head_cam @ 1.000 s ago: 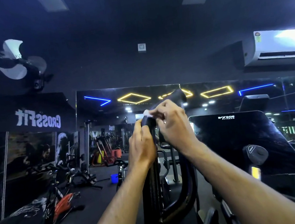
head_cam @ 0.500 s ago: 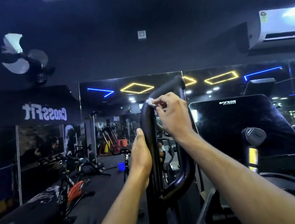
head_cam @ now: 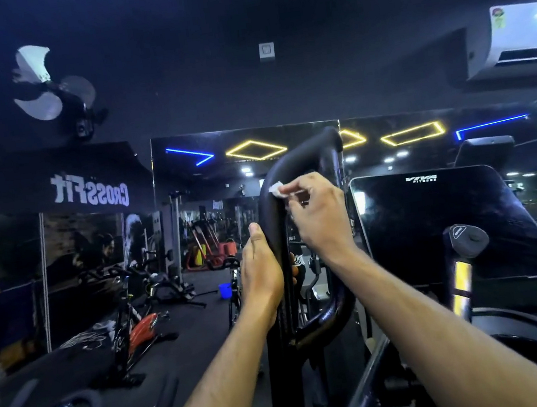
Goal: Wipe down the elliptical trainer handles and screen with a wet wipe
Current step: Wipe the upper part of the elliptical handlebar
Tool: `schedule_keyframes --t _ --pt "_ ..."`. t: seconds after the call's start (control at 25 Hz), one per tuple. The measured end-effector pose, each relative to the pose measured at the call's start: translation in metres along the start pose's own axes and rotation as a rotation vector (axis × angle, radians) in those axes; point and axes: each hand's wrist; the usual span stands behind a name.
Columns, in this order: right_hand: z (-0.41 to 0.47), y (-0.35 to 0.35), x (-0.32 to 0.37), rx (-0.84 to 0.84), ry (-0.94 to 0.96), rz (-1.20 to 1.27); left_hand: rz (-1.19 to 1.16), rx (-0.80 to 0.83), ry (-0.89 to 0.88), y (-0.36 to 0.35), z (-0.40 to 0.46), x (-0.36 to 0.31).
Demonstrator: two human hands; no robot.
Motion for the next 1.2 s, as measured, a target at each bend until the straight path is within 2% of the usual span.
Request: schedule_keyframes --t 0.2,0.24,0.36,0.52,0.64,0.76,0.8,0.84,0.96,1.12,1.2 --pt "0.014 0.038 0.001 0.386 -0.079 0.068 -0.059 0.043 0.045 0.004 -0.01 -0.012" --pt "0.021 0.041 0.001 0.351 -0.081 0.056 -0.047 0.046 0.04 0.005 -0.009 -0.013" --pt "0.031 0.027 0.002 0.086 -0.054 -0.051 -0.027 0.051 0.053 0.005 -0.009 -0.012" --pt "0.001 -0.001 0.006 -0.01 -0.051 -0.017 -0.013 0.037 0.027 0.005 -0.008 -0.01" --pt "-0.014 0.012 0.004 0.078 -0.044 -0.004 0.005 0.021 0.016 0.005 -0.006 -0.009" --pt "-0.002 0.038 0.007 0.369 -0.032 -0.032 0.001 0.038 0.013 0.005 -0.007 -0.01" --pt "0.009 0.044 0.009 0.411 -0.004 -0.028 0.002 0.043 0.018 0.006 -0.007 -0.01" --pt "0.023 0.049 0.01 0.367 0.056 -0.053 -0.001 0.048 0.02 0.006 -0.008 -0.011" --pt "0.079 0.051 0.005 0.069 0.286 -0.344 -0.004 0.069 0.022 0.006 -0.007 -0.01" --pt "0.106 0.027 0.003 0.151 0.297 -0.568 -0.021 0.075 0.016 0.005 -0.005 -0.008" --pt "0.091 0.013 0.012 0.227 0.422 -0.575 -0.019 0.077 0.018 0.004 -0.005 -0.008"
Point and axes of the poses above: each hand's wrist, its own z-axis towards the middle knuckle, its own y-axis out of the back of the hand, x = y × z, and after that the axes turned 8 degrees about -x, right-handed
